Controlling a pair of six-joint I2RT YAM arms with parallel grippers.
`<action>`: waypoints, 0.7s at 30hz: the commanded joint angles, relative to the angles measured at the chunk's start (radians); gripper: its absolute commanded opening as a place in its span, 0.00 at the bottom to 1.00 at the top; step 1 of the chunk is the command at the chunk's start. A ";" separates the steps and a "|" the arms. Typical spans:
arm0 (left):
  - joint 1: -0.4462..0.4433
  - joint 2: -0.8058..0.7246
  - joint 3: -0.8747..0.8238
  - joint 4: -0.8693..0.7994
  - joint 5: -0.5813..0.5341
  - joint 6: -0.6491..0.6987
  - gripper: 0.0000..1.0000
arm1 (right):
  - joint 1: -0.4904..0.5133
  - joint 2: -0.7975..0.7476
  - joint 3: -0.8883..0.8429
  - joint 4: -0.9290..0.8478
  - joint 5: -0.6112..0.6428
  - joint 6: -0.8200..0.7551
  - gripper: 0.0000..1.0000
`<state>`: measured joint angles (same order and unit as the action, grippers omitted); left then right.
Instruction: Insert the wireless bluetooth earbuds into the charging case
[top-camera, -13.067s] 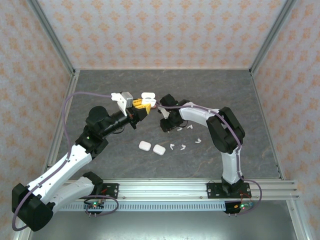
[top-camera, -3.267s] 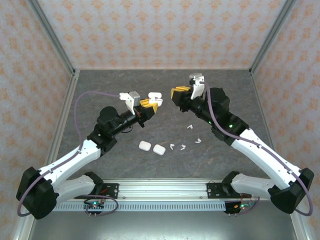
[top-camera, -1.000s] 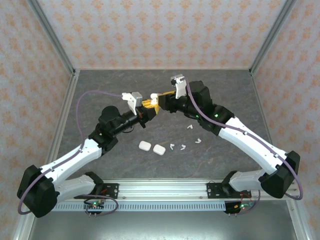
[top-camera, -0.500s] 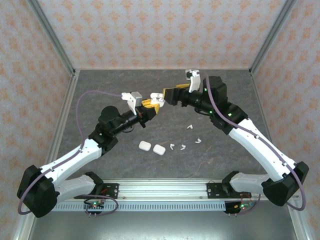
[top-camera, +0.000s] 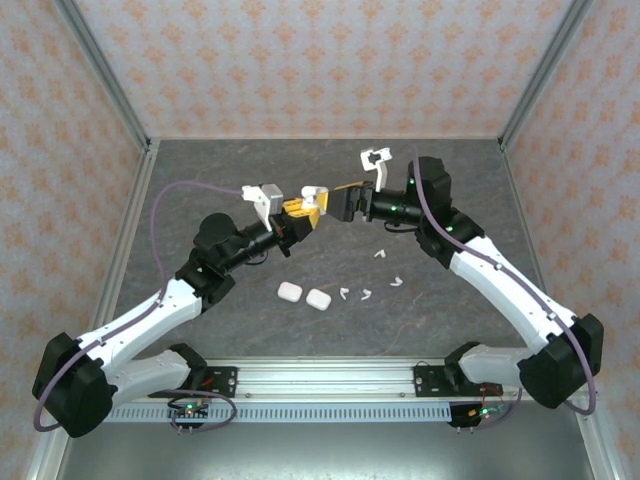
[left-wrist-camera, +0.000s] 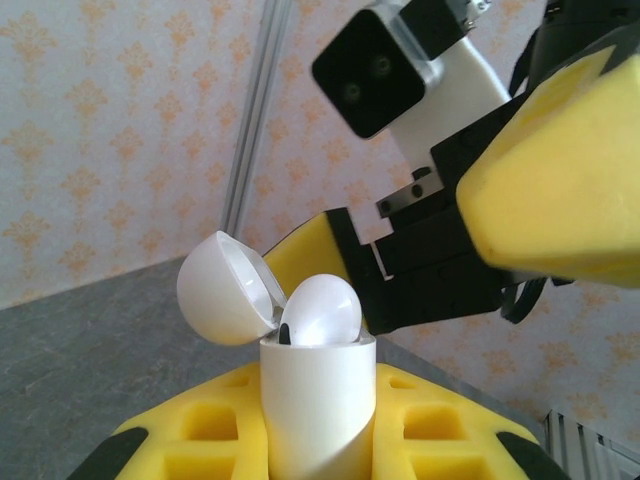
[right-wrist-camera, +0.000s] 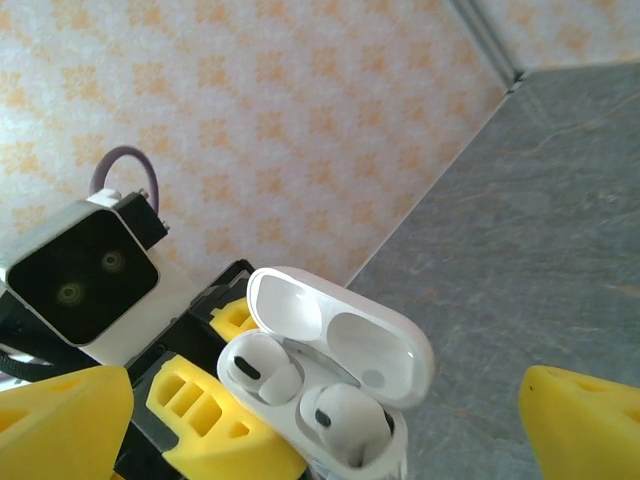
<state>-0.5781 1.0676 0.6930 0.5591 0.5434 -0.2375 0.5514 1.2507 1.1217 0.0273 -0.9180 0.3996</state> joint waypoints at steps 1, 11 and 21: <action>-0.012 -0.001 0.023 0.059 0.021 0.001 0.00 | 0.024 0.023 0.045 0.068 -0.084 0.012 0.99; -0.013 -0.004 0.030 0.023 0.016 0.020 0.00 | 0.035 0.018 0.085 0.048 -0.063 -0.047 0.92; -0.013 -0.023 0.028 -0.009 0.005 0.038 0.00 | 0.035 -0.053 0.092 0.008 -0.035 -0.139 0.88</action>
<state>-0.5831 1.0668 0.6930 0.5575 0.5461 -0.2329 0.5819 1.2510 1.1721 0.0162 -0.9489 0.3134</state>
